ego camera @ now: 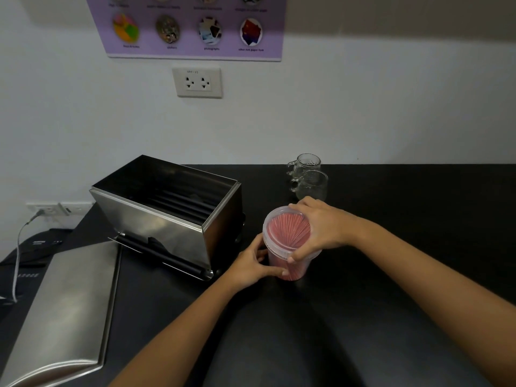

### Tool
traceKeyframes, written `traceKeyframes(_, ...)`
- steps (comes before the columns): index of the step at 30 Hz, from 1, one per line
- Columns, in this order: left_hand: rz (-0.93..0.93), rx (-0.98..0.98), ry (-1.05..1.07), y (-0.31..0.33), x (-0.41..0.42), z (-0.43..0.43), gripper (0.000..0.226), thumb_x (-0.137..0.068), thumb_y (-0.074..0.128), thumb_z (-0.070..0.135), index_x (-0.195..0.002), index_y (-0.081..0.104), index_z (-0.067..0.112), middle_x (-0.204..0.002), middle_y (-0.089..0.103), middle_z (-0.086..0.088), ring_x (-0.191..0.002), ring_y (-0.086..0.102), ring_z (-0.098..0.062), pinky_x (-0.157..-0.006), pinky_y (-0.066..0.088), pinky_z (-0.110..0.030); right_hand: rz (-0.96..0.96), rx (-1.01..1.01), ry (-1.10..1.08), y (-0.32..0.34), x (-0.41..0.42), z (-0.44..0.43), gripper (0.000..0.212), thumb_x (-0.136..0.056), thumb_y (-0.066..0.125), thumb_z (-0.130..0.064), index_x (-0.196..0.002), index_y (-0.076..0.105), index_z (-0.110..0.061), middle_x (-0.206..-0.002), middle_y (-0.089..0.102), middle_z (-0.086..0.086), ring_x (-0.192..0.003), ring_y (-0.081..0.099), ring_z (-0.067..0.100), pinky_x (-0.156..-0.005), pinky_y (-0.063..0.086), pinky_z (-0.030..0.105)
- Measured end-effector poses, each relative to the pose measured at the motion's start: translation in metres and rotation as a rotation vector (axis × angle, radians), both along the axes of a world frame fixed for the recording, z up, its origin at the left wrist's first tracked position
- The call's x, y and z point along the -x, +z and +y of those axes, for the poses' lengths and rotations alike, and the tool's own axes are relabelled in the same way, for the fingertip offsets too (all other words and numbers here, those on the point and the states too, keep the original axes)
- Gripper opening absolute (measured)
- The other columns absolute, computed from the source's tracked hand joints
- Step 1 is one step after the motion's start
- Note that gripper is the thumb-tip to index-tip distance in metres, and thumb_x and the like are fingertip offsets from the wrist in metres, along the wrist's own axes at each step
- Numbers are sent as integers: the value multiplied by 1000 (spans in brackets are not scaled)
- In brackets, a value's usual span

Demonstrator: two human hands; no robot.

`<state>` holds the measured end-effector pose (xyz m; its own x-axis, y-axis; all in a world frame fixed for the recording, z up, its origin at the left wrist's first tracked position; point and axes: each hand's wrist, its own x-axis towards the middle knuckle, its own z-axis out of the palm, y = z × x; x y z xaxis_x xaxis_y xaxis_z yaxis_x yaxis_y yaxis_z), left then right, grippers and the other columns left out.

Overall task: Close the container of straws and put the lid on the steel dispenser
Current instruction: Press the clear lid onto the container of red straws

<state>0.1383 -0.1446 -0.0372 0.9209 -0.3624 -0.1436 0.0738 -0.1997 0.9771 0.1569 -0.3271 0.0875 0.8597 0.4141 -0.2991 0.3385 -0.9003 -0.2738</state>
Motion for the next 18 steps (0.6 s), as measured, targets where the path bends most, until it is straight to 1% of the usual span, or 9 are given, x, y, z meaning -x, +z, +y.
traceKeyframes(3,-8,14,41,-2,5,-4,81,-53,86,20,-109,41,57,-120,53,20,-118,47,-3,-83,42,-11,-107,-39,-9,-9,4,-3,121,-44,65,-75,-142,18,-22,-131,32,-6,-117,31,9,-88,35,29)
traceKeyframes(7,-38,-16,104,-4,11,-10,82,-51,86,20,-107,39,57,-113,51,25,-105,46,9,-72,42,-3,-164,-127,-56,-21,8,-5,122,-41,63,-78,-141,21,-23,-131,31,-7,-118,30,9,-88,35,30)
traceKeyframes(9,-50,-33,114,-4,11,-11,83,-52,86,20,-110,37,55,-112,50,26,-106,46,8,-71,42,-2,-184,-155,-70,-24,10,-5,122,-41,62,-78,-141,22,-23,-131,31,-7,-118,30,9,-87,34,29)
traceKeyframes(12,-60,-38,129,-1,11,-12,83,-53,86,19,-110,37,53,-110,49,28,-102,45,11,-68,41,2,-212,-172,-97,-27,9,-3,122,-40,60,-80,-141,22,-22,-130,32,-6,-118,30,9,-84,32,29)
traceKeyframes(14,-61,-37,137,1,12,-12,82,-53,86,19,-111,37,52,-110,48,29,-101,45,10,-67,41,2,-228,-186,-109,-29,9,-1,122,-40,58,-81,-141,22,-22,-130,31,-7,-118,28,8,-83,31,29)
traceKeyframes(18,-73,-59,136,2,13,-13,87,-52,86,21,-119,35,46,-112,48,27,-107,45,4,-70,41,-1,-227,-190,-103,-32,11,-4,124,-39,56,-83,-142,20,-23,-131,28,-7,-119,27,8,-84,32,30)
